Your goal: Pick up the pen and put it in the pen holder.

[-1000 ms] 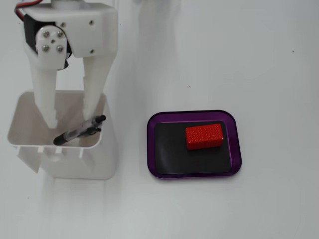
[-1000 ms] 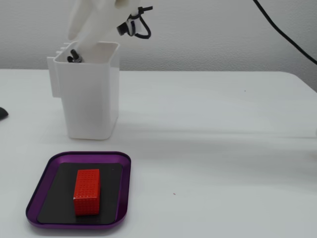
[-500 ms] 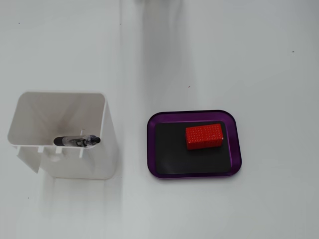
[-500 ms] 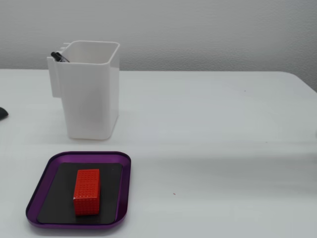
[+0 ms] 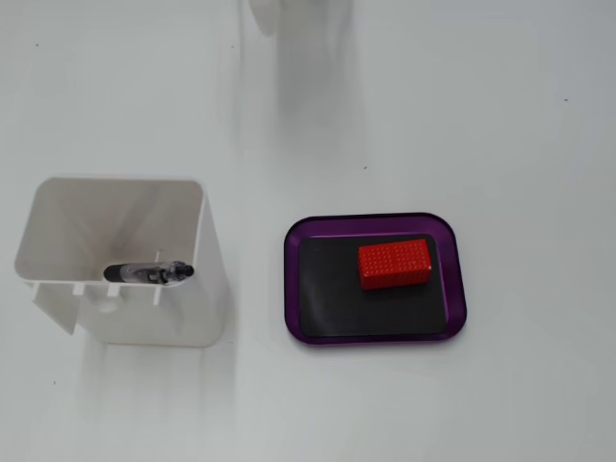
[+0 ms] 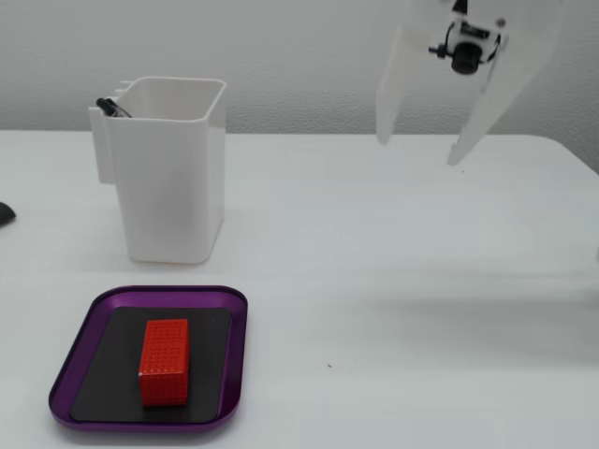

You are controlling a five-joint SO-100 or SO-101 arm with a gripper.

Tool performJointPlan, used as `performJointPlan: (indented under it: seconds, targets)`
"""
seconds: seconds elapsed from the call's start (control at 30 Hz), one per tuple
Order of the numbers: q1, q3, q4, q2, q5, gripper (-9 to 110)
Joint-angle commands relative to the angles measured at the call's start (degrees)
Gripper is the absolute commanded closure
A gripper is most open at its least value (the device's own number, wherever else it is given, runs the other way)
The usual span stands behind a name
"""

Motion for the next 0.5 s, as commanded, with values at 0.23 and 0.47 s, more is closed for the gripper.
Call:
performJointPlan:
  seconds: [0.23, 0.47]
  targets:
    - [0.35, 38.76, -24.43, 25.66, -0.35, 87]
    - [-0.18, 55.72, -26.63, 46.58, -0.35, 87]
